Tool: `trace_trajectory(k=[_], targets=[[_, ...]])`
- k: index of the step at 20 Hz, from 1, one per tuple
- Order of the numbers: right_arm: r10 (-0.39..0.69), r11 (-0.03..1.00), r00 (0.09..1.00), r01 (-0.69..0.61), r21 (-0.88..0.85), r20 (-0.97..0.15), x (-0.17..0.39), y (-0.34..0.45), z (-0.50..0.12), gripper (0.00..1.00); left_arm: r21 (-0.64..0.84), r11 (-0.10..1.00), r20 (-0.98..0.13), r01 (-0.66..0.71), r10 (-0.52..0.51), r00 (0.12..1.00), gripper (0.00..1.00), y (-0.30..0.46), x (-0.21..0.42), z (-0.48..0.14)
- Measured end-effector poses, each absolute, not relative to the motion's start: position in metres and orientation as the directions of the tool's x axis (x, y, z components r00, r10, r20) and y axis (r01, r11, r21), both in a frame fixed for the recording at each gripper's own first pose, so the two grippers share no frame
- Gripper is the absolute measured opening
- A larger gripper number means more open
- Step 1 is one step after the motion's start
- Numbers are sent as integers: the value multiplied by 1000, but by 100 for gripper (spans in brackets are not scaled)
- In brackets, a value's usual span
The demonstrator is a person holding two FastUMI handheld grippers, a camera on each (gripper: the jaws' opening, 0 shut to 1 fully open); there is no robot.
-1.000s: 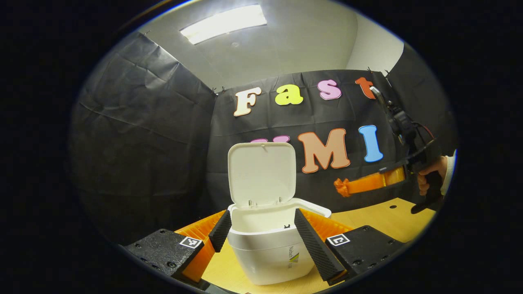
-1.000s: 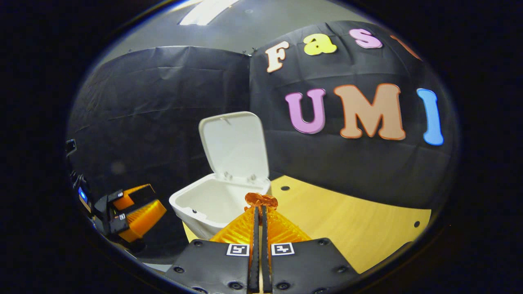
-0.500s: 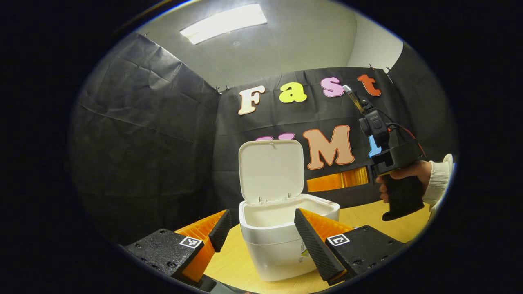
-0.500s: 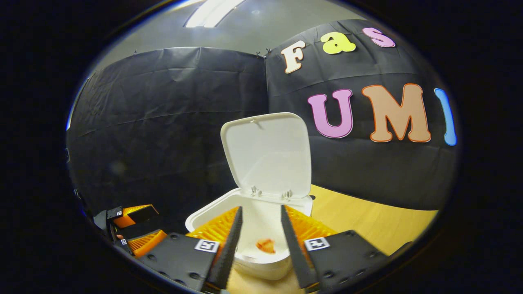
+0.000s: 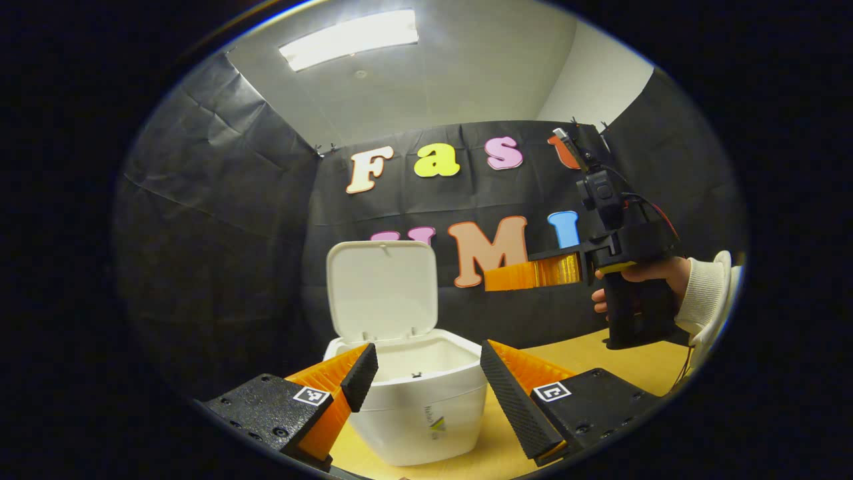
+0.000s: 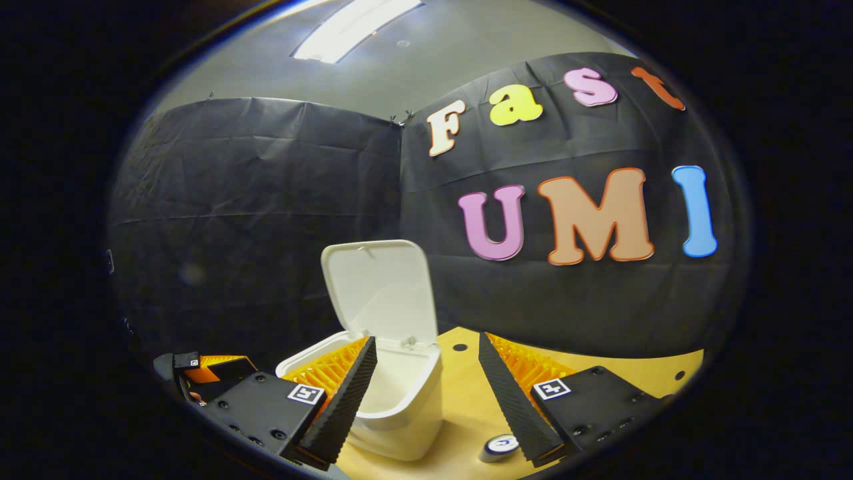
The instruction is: Press the lid of the desktop garbage bin to open it, pick up the crumpled paper on the desktop and throw it into the bin, then pick up the pop can on the desktop and drop it into the bin, and finally close the garbage bin lid.
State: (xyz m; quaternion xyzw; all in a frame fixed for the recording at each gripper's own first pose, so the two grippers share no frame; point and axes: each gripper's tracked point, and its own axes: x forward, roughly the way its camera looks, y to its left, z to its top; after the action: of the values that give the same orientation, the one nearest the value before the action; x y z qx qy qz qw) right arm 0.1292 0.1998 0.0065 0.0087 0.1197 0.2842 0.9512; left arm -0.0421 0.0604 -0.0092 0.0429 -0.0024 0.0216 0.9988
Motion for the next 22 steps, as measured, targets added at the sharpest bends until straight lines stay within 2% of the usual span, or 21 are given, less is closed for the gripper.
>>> trace_trajectory(k=[3,4,8,9,10,12,17,22], targets=[[436,899,877,-437,44,-201,120,141,19,94,56,996,9,76,-76,997,95,17,-25,-11],[404,913,893,-406,32,-197,115,124,24,97,46,992,7,118,-118,993,94,4,-18,-14],[282,958,945,-288,-12,-164,88,67,43,97,32,961,-21,275,-275,961,95,-54,7,-39],[257,965,954,-263,-17,-152,81,56,49,97,32,953,-33,302,-301,953,100,-64,14,-49],[233,971,962,-239,-21,-143,73,47,53,97,26,947,-48,320,-318,947,94,-72,21,-60],[183,982,975,-187,-24,-127,61,29,62,97,13,943,-85,334,-331,940,92,-81,38,-88],[74,997,991,-75,-1,-113,33,-5,70,97,82,951,-189,298,-279,942,92,-78,79,-169],[-44,999,986,45,4,-161,15,-30,48,97,54,950,-272,307,-282,920,91,-82,97,-231]])
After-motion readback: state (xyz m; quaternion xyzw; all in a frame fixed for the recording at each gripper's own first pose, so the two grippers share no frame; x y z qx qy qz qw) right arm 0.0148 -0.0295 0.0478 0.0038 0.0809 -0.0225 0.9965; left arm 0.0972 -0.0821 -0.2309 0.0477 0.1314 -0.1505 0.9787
